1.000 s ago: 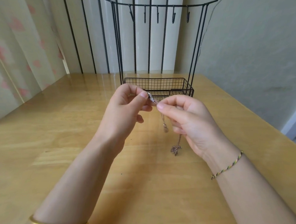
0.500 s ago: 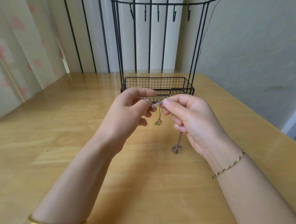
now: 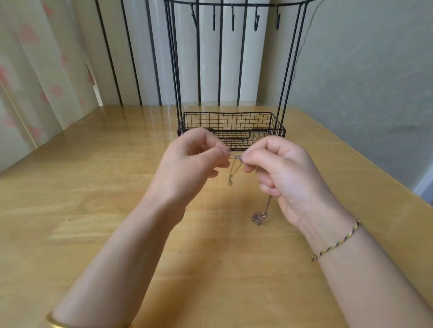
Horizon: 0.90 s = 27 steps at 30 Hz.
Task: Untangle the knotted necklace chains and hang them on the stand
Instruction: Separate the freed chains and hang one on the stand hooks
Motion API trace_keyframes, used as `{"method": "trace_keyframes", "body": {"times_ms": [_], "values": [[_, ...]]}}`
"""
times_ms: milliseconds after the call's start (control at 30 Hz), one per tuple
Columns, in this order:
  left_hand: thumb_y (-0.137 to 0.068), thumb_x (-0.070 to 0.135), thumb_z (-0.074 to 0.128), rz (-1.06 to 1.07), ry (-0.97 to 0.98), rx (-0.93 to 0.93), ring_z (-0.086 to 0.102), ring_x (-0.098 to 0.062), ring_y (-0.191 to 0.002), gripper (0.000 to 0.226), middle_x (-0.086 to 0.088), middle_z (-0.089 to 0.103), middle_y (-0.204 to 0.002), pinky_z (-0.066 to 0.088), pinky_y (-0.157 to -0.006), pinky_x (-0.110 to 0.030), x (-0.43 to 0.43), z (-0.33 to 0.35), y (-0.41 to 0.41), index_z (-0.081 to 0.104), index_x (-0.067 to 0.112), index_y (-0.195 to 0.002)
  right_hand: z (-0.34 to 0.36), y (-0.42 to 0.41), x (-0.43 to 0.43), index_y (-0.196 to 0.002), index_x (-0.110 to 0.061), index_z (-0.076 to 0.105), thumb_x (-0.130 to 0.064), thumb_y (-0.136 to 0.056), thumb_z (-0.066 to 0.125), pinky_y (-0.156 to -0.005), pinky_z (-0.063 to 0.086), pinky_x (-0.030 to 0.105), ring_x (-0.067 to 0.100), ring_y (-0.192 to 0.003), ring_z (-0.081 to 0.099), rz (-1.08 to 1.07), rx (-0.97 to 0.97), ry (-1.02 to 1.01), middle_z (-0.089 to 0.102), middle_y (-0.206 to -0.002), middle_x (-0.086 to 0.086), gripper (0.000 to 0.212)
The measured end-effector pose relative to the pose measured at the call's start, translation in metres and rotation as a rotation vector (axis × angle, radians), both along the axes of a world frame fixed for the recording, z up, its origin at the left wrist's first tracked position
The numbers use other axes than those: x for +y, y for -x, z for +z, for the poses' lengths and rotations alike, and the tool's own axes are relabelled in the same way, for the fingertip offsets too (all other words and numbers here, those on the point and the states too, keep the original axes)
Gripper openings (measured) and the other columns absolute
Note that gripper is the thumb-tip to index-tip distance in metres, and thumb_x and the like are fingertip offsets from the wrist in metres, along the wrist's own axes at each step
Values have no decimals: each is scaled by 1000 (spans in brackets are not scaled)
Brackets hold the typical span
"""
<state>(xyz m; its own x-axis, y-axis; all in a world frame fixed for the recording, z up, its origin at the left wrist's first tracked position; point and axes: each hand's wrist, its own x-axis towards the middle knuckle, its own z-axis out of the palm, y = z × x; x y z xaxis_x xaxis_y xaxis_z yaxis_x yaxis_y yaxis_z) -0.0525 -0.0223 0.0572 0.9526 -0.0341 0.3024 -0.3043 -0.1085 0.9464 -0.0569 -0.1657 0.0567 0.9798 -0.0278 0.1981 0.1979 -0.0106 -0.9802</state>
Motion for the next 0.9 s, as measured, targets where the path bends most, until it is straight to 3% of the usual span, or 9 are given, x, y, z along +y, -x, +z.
{"method": "trace_keyframes", "body": {"times_ms": [133,333,467,600,733,800,900], "values": [[-85,4,56,5,101,26,59,-13,-79,21,5,63,-73,48,-77,-30,1,0,-1,58,18,-71,0,0,0,-74,-7,55,1,-78,55,-38,17,19,11,-44,28,16,66,-30,48,-58,3,8],[-91,4,46,-23,228,84,59,-8,-66,21,4,64,-70,46,-72,-28,-7,-1,0,54,16,-75,-1,-1,1,-68,-12,57,-4,-81,57,-48,43,25,15,-56,55,88,135,-21,58,-68,4,16],[-92,5,45,-27,266,86,53,-7,-60,16,3,58,-69,43,-66,-26,-5,-2,-1,50,15,-81,-3,-2,0,-75,-10,61,-5,-83,61,-49,42,22,11,-55,52,115,83,19,58,-69,3,10],[-88,1,39,-202,491,209,44,-10,-64,20,5,51,-67,36,-64,-23,0,1,-3,49,19,-86,-5,-3,0,-75,-12,63,-7,-83,65,-50,42,19,7,-54,50,123,29,71,58,-68,0,9],[-68,10,47,-355,699,316,39,-10,-58,17,4,48,-64,30,-59,-22,6,4,-2,50,16,-84,-3,-2,-2,-75,-8,62,-5,-84,64,-54,51,24,11,-55,56,135,59,-5,60,-66,3,10],[-63,11,51,-313,618,311,37,-10,-54,23,4,45,-63,31,-55,-22,8,3,-3,53,15,-85,-1,-2,-5,-77,-7,62,-5,-86,62,-61,57,30,16,-61,62,138,68,-32,61,-70,6,9],[-70,6,55,-73,147,181,39,-7,-50,19,9,46,-57,35,-55,-23,6,-2,-4,63,17,-83,-2,-3,-4,-78,-8,61,-8,-88,60,-76,57,37,19,-70,66,131,52,-8,62,-73,4,10]]}}
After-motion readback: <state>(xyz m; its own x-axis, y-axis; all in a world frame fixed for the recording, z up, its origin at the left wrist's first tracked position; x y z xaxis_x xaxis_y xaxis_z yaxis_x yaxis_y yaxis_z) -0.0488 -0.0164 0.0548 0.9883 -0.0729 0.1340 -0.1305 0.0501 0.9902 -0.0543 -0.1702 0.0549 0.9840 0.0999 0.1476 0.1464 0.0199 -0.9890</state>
